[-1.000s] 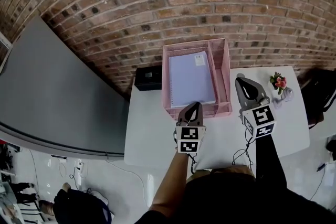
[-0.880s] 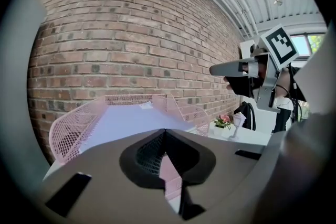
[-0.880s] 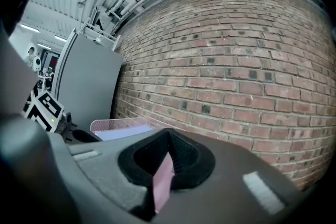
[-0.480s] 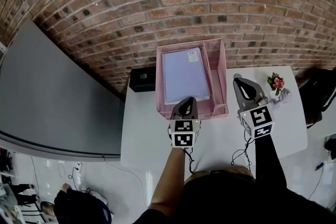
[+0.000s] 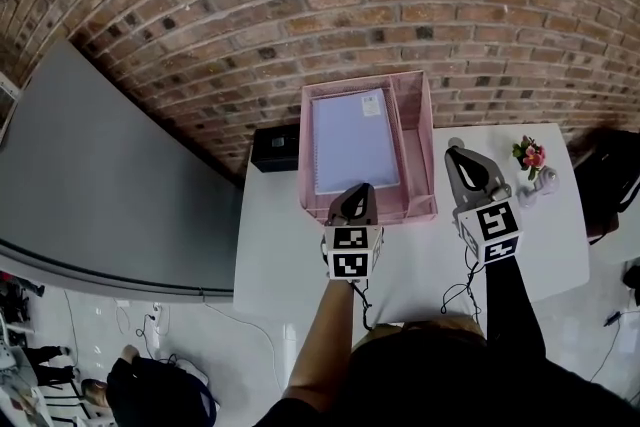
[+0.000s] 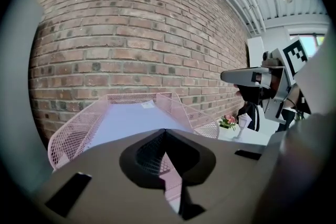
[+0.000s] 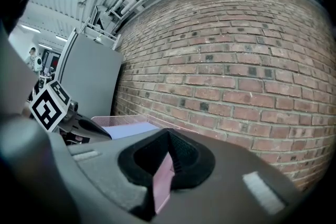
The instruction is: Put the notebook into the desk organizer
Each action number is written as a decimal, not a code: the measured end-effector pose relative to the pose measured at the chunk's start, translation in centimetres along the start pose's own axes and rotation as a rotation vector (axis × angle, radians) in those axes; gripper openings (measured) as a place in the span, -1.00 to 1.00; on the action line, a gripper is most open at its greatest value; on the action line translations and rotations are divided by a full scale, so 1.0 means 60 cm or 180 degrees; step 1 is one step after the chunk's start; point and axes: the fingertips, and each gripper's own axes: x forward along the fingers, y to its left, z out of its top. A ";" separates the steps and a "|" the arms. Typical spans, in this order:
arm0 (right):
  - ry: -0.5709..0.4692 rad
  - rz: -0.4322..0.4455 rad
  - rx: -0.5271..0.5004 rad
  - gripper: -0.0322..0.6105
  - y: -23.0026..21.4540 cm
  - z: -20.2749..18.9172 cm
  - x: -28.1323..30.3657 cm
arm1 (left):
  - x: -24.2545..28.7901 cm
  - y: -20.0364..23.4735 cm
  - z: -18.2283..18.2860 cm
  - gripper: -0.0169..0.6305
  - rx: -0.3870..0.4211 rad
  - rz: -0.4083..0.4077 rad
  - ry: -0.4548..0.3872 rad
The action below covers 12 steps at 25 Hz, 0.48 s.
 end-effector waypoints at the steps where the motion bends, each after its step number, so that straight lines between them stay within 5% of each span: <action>1: -0.0003 0.0005 0.0008 -0.90 0.003 0.000 -0.003 | -0.004 0.000 0.001 -0.92 0.0017 0.0005 -0.0014; 12: -0.0140 0.0002 0.0328 -0.90 0.025 0.009 -0.045 | -0.072 0.006 0.055 -0.92 0.0073 0.0049 -0.0289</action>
